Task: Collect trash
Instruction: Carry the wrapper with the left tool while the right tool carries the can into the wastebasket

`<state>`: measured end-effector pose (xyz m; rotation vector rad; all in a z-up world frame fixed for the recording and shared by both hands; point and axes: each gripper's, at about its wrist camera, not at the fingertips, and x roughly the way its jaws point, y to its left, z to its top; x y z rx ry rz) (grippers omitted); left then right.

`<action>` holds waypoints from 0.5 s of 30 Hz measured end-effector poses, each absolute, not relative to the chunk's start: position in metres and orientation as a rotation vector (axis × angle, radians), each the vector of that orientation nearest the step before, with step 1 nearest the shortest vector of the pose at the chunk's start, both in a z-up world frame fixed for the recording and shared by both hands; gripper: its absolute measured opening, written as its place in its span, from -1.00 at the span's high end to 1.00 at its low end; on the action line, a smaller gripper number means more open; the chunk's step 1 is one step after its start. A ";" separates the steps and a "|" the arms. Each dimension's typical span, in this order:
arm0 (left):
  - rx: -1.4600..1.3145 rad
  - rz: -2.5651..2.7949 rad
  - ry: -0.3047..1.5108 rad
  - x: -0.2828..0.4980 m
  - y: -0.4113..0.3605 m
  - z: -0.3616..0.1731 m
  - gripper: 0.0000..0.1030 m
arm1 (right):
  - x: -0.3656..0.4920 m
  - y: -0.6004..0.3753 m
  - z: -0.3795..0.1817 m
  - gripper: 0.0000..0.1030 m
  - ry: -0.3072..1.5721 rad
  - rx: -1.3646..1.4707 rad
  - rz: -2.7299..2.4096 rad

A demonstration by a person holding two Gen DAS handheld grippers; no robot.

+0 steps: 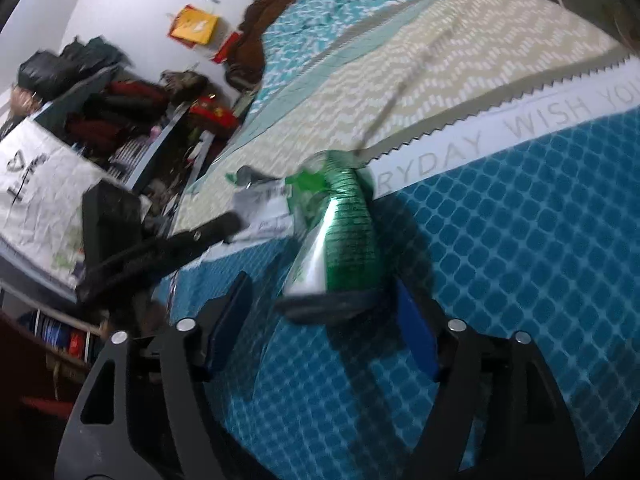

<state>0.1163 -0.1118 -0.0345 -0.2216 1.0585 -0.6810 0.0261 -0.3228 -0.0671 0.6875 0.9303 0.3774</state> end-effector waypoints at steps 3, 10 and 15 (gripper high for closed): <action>-0.227 -0.684 1.043 0.113 -0.108 -0.028 0.89 | 0.023 -0.338 -0.059 -0.51 0.904 0.648 0.349; -0.250 -0.691 1.027 0.106 -0.107 -0.016 0.89 | 0.054 -0.376 -0.081 -0.46 0.959 0.747 0.360; -0.246 -0.704 1.024 0.101 -0.115 -0.010 0.89 | 0.071 -0.374 -0.082 -0.47 0.961 0.752 0.425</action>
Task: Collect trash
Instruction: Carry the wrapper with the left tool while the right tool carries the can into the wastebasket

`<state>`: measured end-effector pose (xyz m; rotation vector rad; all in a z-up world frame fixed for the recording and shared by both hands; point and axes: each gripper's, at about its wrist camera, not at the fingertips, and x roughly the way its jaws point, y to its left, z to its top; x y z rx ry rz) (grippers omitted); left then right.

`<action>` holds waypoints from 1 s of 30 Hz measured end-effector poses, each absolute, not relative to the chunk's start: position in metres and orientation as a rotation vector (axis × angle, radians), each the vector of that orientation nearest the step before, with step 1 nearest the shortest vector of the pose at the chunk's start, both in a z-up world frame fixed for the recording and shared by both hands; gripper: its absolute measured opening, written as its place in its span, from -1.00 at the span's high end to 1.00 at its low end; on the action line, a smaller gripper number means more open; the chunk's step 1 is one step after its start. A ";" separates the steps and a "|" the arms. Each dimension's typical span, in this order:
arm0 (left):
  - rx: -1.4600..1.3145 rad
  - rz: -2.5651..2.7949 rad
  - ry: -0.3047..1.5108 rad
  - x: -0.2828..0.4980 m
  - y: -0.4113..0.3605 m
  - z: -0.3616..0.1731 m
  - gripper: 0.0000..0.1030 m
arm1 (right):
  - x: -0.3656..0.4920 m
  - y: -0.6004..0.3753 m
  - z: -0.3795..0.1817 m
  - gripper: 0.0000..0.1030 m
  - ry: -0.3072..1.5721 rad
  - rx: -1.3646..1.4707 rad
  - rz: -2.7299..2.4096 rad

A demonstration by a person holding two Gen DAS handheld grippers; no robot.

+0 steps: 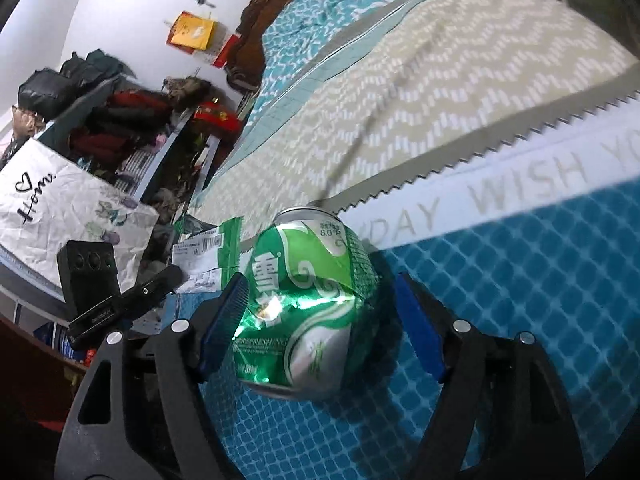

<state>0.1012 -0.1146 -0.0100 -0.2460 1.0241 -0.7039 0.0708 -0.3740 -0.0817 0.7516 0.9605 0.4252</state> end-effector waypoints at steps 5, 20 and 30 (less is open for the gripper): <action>-0.219 -0.716 1.034 0.098 -0.129 -0.012 0.89 | 0.074 -0.348 -0.082 -0.28 0.998 0.647 0.441; -0.170 -0.845 1.021 0.108 -0.178 0.015 0.89 | 0.017 -0.420 -0.070 0.36 0.768 0.871 0.313; 0.016 -1.079 1.010 0.119 -0.367 0.032 0.89 | -0.055 -0.572 -0.046 0.47 0.505 0.979 -0.020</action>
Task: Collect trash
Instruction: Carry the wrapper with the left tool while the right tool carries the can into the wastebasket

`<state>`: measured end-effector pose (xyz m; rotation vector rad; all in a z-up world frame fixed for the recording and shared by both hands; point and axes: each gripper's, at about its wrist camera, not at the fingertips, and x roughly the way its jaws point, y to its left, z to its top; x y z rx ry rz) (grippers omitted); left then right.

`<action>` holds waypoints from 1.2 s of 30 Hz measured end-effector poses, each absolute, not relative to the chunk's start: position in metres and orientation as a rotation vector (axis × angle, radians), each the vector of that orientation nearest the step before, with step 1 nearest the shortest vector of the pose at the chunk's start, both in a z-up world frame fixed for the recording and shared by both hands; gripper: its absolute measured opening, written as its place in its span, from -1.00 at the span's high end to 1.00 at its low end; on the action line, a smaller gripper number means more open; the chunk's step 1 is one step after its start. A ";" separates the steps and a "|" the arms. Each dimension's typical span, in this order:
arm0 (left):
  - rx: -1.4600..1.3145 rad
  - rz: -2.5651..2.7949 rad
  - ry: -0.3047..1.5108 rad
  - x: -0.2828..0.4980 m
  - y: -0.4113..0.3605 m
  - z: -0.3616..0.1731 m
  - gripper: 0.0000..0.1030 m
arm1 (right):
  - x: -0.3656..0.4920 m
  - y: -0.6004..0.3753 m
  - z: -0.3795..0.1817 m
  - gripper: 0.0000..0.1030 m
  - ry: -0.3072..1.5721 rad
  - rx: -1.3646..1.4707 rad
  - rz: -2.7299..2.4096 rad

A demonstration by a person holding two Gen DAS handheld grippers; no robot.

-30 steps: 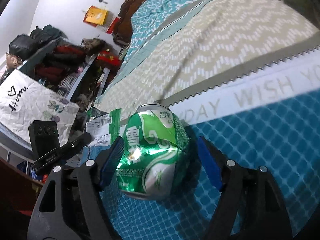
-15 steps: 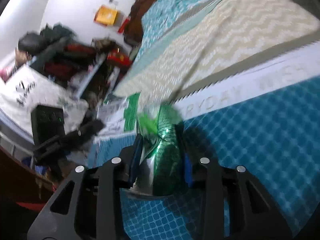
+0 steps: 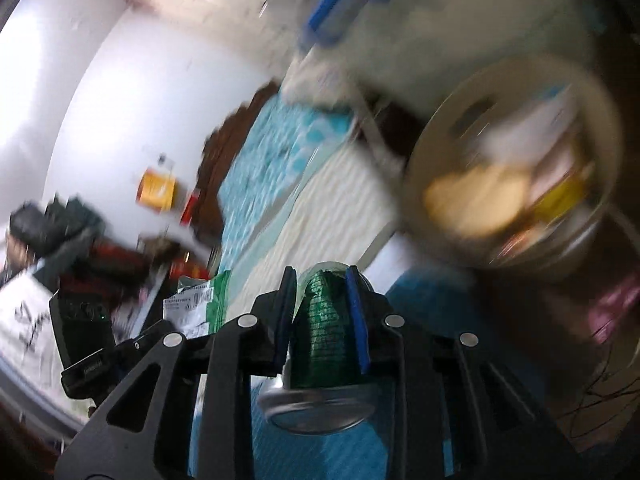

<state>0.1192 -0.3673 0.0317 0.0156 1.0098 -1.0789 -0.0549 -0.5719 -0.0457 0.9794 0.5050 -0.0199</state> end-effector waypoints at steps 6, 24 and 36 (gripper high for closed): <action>0.130 -1.127 1.069 0.130 -0.490 0.002 0.89 | -0.052 -0.650 -0.035 0.50 0.457 0.945 -0.174; 0.324 -1.018 1.170 0.127 -0.587 -0.091 -0.10 | -0.046 -0.694 -0.027 -0.17 0.442 0.672 -0.387; 0.154 -1.046 0.976 0.124 -0.496 -0.010 -0.21 | -0.087 -0.637 -0.033 -0.17 0.416 0.803 -0.356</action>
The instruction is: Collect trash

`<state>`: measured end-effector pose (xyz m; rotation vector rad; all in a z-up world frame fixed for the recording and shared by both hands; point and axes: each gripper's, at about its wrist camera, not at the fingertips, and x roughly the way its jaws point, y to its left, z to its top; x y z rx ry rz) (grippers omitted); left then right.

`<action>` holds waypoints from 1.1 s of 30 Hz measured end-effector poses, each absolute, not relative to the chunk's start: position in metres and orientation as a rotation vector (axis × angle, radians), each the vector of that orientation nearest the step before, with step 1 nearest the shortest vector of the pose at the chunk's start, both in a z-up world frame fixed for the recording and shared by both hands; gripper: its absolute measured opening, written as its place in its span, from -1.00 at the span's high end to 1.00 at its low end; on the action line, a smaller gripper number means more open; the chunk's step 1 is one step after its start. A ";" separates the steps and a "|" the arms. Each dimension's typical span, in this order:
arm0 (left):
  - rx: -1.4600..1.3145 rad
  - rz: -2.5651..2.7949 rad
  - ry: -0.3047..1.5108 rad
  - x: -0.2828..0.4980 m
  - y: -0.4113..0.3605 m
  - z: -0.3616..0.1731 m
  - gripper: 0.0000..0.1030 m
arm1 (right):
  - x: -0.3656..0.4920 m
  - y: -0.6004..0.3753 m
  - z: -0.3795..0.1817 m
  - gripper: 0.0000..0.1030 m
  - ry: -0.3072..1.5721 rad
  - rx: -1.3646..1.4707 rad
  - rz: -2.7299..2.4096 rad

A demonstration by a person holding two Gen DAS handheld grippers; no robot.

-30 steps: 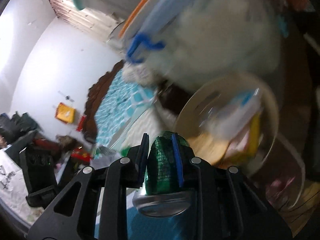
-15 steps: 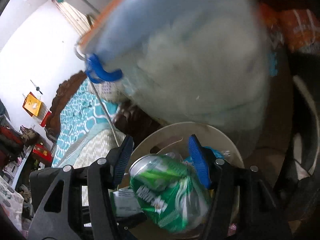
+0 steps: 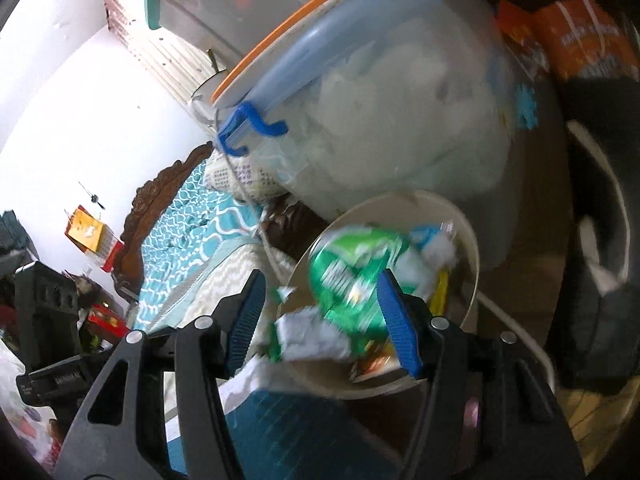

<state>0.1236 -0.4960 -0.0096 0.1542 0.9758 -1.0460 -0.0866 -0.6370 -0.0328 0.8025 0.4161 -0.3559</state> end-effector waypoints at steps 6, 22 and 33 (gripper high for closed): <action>0.190 -0.960 0.867 0.106 -0.425 0.000 -0.39 | -0.095 -0.587 -0.036 -0.20 0.431 0.833 -0.336; 0.172 -0.715 0.758 0.069 -0.277 0.011 -0.83 | -0.109 -0.433 -0.019 -0.39 0.493 0.714 -0.341; 0.205 -0.666 0.662 0.037 -0.240 0.028 -0.83 | -0.129 -0.385 0.001 -0.67 0.458 0.698 -0.419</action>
